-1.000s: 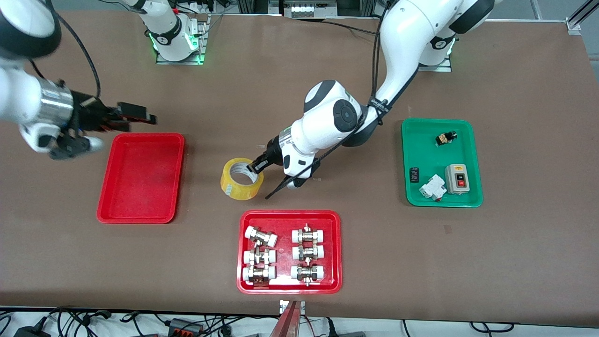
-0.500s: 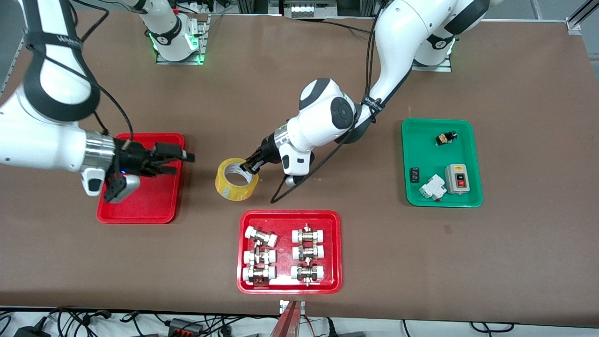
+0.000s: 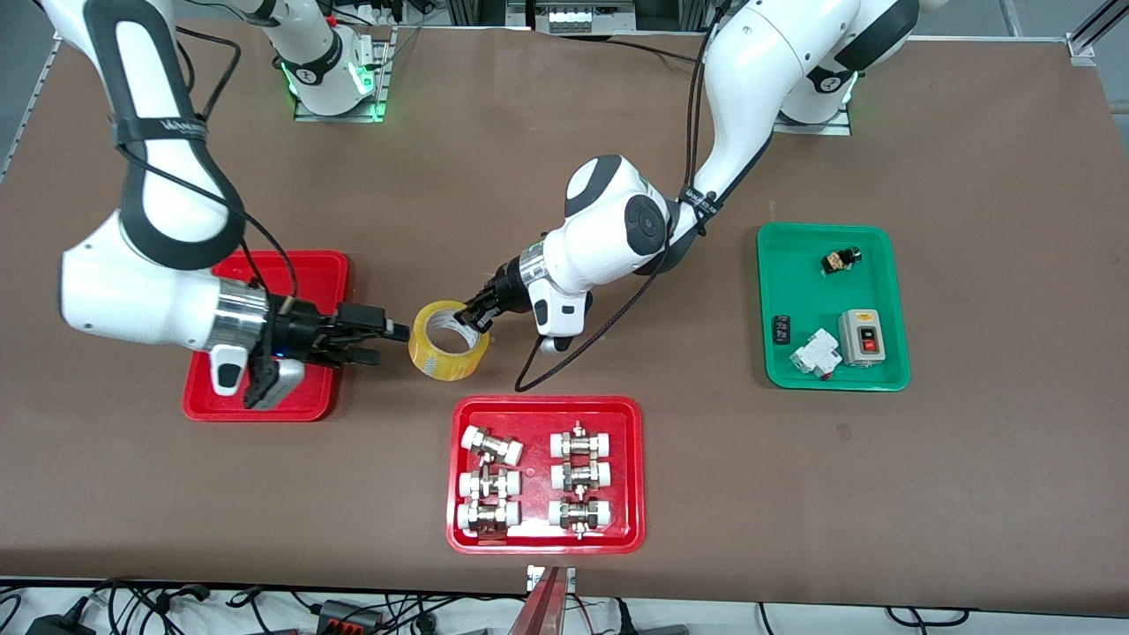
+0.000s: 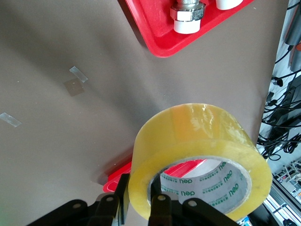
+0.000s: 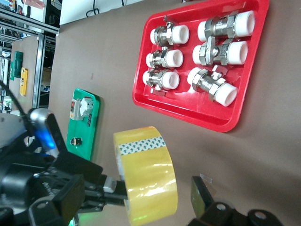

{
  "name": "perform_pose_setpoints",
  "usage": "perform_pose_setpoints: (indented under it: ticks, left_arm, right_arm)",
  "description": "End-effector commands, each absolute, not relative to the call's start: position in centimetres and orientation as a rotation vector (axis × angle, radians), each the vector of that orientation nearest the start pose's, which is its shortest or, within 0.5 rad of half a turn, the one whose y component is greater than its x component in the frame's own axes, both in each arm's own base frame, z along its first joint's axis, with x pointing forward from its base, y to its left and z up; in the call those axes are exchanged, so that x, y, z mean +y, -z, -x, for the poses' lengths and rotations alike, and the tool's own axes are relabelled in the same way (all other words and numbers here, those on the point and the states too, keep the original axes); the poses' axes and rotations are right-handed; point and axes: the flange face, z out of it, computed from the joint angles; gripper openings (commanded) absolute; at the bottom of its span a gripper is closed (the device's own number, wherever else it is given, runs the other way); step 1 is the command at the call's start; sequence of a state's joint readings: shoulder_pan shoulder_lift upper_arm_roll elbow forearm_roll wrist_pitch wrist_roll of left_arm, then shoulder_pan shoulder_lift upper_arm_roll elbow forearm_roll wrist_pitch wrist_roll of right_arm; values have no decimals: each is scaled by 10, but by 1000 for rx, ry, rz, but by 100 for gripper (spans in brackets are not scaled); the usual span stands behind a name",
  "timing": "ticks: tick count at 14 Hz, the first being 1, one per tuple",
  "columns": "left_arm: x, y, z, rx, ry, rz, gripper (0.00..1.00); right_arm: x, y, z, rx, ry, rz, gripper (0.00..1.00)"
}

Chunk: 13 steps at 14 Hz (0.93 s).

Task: Left arm passes tape to right arm into tray
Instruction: 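Hold the tape with the left gripper while the right gripper grasps it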

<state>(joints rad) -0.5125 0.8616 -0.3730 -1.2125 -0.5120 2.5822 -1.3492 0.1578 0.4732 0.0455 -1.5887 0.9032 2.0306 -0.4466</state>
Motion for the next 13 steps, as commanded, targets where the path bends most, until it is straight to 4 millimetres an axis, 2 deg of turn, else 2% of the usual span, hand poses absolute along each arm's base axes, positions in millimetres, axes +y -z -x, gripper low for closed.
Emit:
perform_pose_setpoints:
  ticks: [1,5,8,10,11,13]
  left_arm:
    - [-547,-345,-590,1130,418,-2029,1]
    - [-548,-344,-590,1130,423,-2027,1]
    - [-548,-344,-589,1130,425,-2028,1]
    - [-547,-345,-590,1130,426,-2028,1]
    - [-547,-344,-590,1131,427,-2029,1]
    - [-547,-346,-590,1129,425,-2027,1]
  right_arm:
    - [189,-363,-671,-254,96,2290,100]
    - [210,-355,-668,-254,89,2275,100]
    - [210,-355,-668,-253,90,2276,36]
    - [210,-357,-669,-256,93,2275,6]
    - [209,-359,-668,-260,94,2275,0]
    - [208,-359,-669,-260,93,2276,0]
